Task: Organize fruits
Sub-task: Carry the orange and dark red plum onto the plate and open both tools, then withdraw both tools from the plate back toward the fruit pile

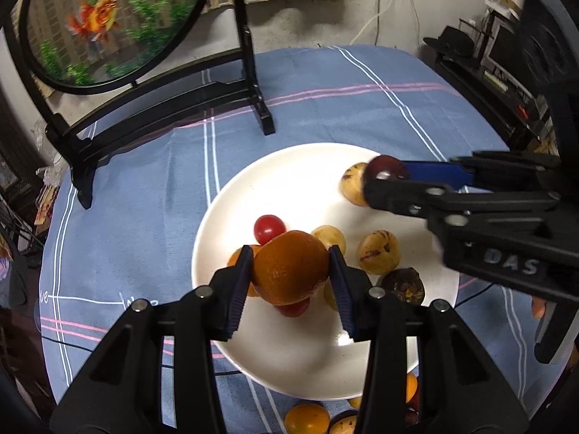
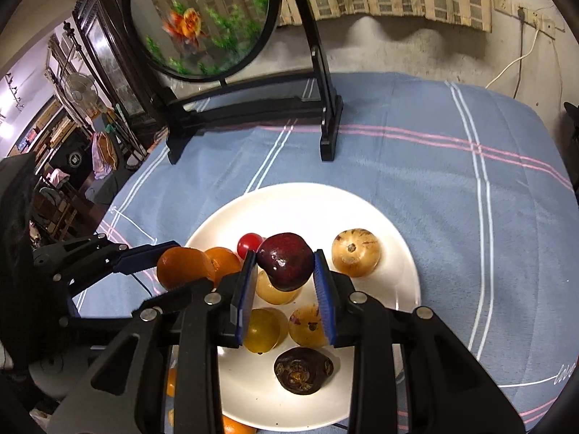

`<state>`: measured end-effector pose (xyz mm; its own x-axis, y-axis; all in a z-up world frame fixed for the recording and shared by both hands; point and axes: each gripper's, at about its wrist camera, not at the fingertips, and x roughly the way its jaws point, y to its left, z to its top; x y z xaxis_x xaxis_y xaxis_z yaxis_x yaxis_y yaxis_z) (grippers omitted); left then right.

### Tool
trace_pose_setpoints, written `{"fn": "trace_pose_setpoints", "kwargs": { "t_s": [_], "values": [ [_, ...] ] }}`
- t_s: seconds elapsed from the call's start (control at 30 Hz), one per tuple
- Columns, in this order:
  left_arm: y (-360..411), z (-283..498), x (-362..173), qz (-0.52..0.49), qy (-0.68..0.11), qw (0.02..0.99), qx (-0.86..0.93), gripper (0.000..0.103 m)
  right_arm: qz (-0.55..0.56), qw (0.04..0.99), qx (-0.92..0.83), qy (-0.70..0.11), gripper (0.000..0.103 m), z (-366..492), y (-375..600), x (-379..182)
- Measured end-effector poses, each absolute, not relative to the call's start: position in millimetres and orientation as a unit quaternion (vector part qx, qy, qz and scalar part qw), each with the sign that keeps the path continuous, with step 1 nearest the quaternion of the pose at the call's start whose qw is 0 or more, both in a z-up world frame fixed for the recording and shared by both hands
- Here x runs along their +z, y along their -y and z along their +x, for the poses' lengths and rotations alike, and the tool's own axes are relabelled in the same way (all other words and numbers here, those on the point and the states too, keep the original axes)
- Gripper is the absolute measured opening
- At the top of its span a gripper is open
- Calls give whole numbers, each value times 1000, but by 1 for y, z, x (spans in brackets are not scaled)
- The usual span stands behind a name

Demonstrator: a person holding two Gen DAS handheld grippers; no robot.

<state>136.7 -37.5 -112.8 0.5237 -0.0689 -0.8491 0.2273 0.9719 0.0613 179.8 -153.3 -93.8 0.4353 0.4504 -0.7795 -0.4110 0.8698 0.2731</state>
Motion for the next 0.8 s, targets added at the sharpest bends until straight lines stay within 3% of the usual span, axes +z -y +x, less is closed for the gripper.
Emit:
{"fn": "trace_pose_setpoints", "kwargs": {
  "t_s": [0.07, 0.17, 0.23, 0.33, 0.8],
  "values": [
    [41, 137, -116, 89, -482, 867, -86, 46, 18, 843, 250, -475, 33, 184, 152, -98],
    [40, 136, -114, 88, -473, 873, -81, 66, 18, 835, 241, -495, 34, 190, 151, -105],
    [38, 137, -113, 85, -472, 873, -83, 66, 28, 834, 247, -492, 36, 189, 155, -105],
    [32, 139, -111, 73, -472, 875, -76, 66, 45, 846, 237, -476, 63, 187, 163, -100],
    [1, 102, -80, 36, -453, 889, -59, 68, 62, 852, 246, -458, 63, 123, 197, -73]
  ]
}}
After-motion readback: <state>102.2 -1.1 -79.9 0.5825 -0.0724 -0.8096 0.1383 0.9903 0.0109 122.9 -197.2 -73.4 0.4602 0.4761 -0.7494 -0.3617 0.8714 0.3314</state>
